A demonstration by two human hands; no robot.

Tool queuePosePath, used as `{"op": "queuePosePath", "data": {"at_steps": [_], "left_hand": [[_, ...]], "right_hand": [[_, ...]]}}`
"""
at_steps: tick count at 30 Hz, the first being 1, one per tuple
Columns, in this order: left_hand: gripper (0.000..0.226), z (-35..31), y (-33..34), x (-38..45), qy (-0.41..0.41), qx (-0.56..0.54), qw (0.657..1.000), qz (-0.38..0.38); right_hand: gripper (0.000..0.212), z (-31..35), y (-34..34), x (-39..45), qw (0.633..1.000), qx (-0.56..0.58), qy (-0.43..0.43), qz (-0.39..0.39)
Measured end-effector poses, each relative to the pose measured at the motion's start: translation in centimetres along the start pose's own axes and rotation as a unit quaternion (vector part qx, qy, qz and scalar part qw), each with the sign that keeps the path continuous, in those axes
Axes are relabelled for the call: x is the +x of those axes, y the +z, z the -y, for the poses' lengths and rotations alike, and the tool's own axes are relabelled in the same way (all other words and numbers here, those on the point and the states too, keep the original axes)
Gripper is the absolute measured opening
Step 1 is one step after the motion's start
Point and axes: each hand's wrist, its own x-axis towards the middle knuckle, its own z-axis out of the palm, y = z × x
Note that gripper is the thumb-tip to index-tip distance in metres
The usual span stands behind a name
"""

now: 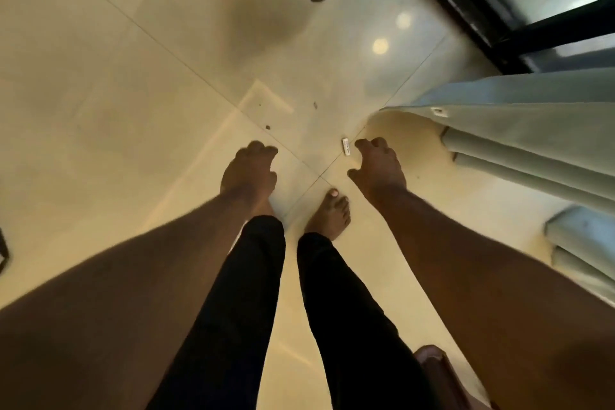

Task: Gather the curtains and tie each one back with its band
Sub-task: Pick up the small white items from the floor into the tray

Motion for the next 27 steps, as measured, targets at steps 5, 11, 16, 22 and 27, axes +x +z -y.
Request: {"op": "queuePosePath", "data": {"at_steps": [5, 11, 16, 22, 27], "left_hand": [[0.048, 3.7, 4.8, 8.9, 0.012, 0.005, 1.0, -0.002], [0.048, 7.5, 9.1, 16.1, 0.017, -0.001, 1.0, -0.006], [0.049, 9.7, 6.8, 17.0, 0.005, -0.028, 1.0, -0.003], [0.048, 12.3, -4.6, 14.7, -0.009, -0.059, 0.997, -0.049], [0.044, 14.8, -16.6, 14.1, -0.009, -0.079, 0.987, -0.137]], "right_hand": [[0.051, -1.0, 7.3, 9.6, 0.998, 0.039, 0.055, 0.005], [0.04, -1.5, 13.7, 16.8, 0.983, 0.117, 0.122, -0.071], [0.031, 0.4, 12.5, 17.6, 0.991, 0.078, 0.093, -0.05], [0.037, 12.0, 3.4, 15.7, 0.996, 0.062, -0.047, -0.043], [0.042, 24.1, -5.3, 16.5, 0.987, 0.031, -0.143, -0.068]]}}
